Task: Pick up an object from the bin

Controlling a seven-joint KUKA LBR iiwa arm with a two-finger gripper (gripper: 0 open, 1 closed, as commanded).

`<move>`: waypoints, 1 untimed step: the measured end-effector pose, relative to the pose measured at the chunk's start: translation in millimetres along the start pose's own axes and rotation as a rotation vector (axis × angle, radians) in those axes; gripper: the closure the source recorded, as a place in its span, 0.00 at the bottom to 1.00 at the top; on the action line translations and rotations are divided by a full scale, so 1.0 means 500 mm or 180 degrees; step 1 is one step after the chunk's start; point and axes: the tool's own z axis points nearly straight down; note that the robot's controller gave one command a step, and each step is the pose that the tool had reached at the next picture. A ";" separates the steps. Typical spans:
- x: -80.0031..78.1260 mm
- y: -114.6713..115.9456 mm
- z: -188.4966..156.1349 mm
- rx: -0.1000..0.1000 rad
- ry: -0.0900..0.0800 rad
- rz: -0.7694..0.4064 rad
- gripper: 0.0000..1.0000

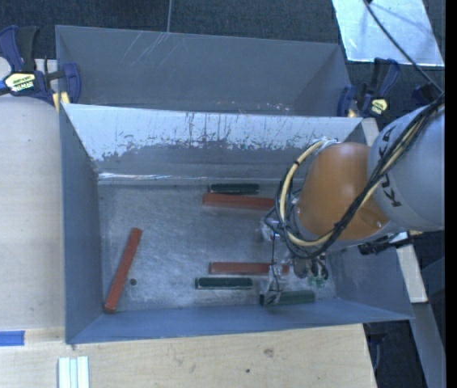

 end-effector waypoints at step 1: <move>0.000 0.001 0.000 -0.0001 0.0001 0.0000 1.00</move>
Offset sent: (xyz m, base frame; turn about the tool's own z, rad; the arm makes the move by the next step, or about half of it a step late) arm 0.0000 0.0000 0.0000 0.0000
